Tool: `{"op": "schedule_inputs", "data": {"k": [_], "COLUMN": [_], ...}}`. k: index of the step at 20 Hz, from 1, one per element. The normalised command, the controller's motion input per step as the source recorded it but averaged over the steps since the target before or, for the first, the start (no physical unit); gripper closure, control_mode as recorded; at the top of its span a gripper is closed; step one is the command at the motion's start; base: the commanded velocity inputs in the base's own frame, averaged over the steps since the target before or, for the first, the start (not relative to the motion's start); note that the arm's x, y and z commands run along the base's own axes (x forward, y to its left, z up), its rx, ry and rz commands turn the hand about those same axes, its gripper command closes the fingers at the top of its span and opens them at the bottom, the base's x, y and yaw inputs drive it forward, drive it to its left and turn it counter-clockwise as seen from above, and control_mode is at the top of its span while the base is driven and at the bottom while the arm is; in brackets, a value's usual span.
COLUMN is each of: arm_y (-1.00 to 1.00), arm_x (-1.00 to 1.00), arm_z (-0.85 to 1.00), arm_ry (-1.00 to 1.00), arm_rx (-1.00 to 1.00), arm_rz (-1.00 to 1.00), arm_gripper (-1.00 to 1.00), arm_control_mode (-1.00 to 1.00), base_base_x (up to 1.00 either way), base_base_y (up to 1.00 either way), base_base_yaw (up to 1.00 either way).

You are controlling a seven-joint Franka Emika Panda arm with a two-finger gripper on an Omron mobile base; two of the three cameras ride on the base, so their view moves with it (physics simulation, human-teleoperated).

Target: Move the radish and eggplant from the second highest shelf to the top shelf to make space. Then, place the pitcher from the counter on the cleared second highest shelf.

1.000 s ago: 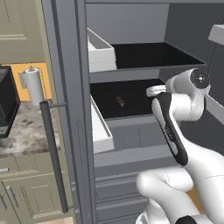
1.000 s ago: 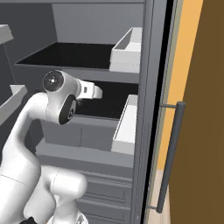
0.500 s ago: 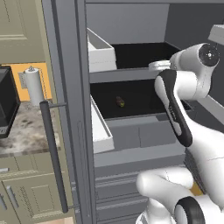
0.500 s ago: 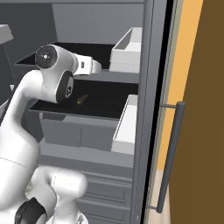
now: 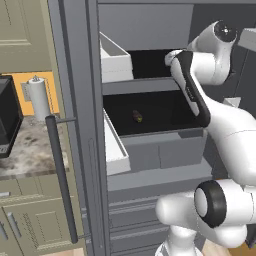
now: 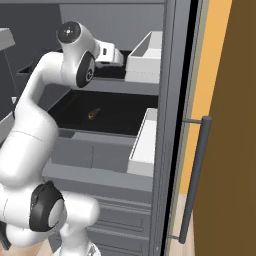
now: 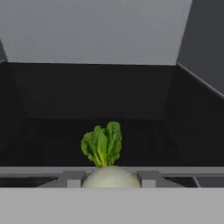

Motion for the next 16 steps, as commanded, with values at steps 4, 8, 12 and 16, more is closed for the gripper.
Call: {"op": "schedule_inputs", "data": {"k": [4,8,12,16], "arm_y": [-0.14,-0.09,-0.03,-0.03], "arm_x": [0.83,0.75,0.75,0.82], "arm_z": [-0.5,-0.54,-0.48,-0.18], "arm_ry": [0.03,0.0,0.0,0.0], "arm_rx": [0.0,0.0,0.0,0.0], "arm_rz": [0.0,0.0,0.01,0.0], "arm_gripper": [1.0,1.0,1.0,1.0], "arm_control_mode": [-1.0,-1.0,-1.0,-1.0], "base_base_x": [0.0,0.0,0.0,0.0], "base_base_y": [0.0,0.0,0.0,0.0], "base_base_yaw": [0.0,0.0,0.0,0.0]}}
